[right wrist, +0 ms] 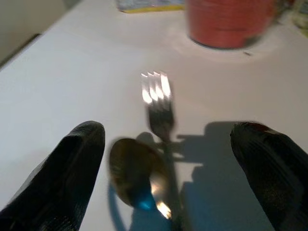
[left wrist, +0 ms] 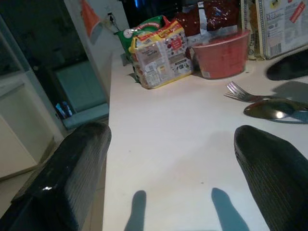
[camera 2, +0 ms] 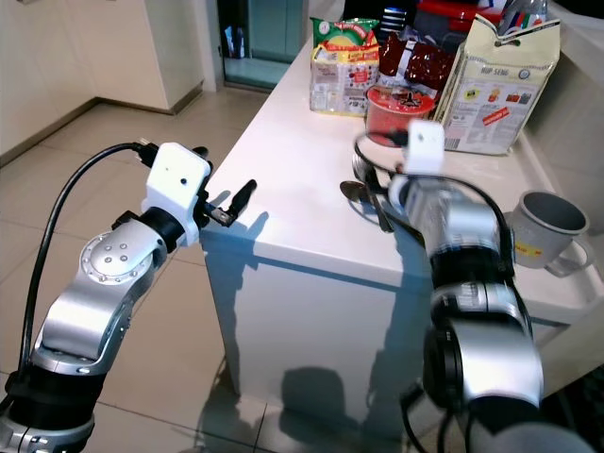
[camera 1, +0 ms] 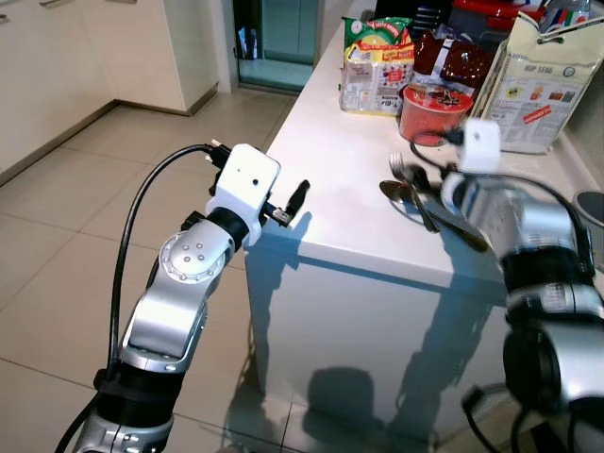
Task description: Setting the table
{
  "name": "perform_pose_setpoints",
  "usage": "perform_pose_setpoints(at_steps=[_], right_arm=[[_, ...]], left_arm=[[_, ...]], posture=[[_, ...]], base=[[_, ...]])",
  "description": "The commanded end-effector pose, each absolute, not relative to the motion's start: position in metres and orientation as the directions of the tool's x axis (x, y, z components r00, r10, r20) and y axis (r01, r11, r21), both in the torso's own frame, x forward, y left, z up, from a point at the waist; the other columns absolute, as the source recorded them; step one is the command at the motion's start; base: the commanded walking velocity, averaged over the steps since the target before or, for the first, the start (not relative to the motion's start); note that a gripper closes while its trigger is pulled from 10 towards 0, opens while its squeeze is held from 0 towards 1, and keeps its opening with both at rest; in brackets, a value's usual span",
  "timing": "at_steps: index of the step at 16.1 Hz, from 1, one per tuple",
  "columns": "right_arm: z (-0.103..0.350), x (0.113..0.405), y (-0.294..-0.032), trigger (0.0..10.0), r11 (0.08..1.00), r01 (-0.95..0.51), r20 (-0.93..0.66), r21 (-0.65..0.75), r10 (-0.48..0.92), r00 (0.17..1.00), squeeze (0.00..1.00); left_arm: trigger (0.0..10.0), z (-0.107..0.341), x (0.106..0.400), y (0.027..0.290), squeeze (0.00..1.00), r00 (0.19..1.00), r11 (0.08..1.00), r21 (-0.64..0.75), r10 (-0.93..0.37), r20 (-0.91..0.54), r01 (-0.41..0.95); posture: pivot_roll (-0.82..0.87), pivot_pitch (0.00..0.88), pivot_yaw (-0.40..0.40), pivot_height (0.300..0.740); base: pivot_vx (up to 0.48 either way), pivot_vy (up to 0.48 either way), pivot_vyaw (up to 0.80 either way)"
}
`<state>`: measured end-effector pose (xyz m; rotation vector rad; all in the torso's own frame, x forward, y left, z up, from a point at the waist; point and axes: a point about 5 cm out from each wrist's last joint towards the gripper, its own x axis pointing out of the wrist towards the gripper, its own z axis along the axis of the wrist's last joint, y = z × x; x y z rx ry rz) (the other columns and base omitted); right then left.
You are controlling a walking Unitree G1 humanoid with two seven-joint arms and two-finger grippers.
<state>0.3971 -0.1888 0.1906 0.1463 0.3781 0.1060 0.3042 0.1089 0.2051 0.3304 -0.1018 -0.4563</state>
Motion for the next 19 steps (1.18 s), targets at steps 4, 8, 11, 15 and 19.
perform_pose_setpoints(at_steps=[4, 8, 11, 15, 19], right_arm=[[0.179, 0.402, -0.186, 10.0, 0.986, -0.153, -0.413, 0.061, 0.164, 0.896, 0.0], [0.161, 0.398, -0.198, 10.0, 0.994, -0.111, -0.482, 0.017, 0.105, 0.87, 0.0], [0.137, 0.387, -0.205, 10.0, 0.992, -0.092, -0.57, 0.082, 0.123, 0.812, 0.0], [0.137, 0.386, -0.197, 0.0, 0.97, -0.177, -0.563, 0.165, 0.24, 0.791, 0.0], [0.12, 0.375, -0.194, 0.0, 0.947, -0.205, -0.619, 0.249, 0.318, 0.718, 0.0]], left_arm=[[10.0, 0.208, 0.3, 0.106, 0.0, 0.879, 0.829, 0.348, -0.475, 0.023, 0.439], [10.0, 0.204, 0.291, 0.111, 0.0, 0.878, 0.821, 0.349, -0.479, -0.01, 0.452], [10.0, 0.198, 0.281, 0.11, 0.0, 0.869, 0.809, 0.345, -0.492, -0.049, 0.477], [10.0, 0.199, 0.278, 0.109, 0.0, 0.868, 0.804, 0.349, -0.493, -0.059, 0.481], [10.0, 0.197, 0.279, 0.111, 0.0, 0.867, 0.79, 0.378, -0.492, -0.078, 0.483]], posture=[[0.02, 0.0, -0.031, 0.74], [0.04, 0.0, -0.026, 0.74], [0.04, 0.0, -0.034, 0.74], [0.05, 0.0, -0.042, 0.74], [0.06, 0.0, -0.057, 0.74]], base=[[0.0, 0.0, 0.0], [0.0, 0.0, 0.0], [0.0, 0.0, 0.0], [0.0, 0.0, 0.0], [0.0, 0.0, 0.0]])
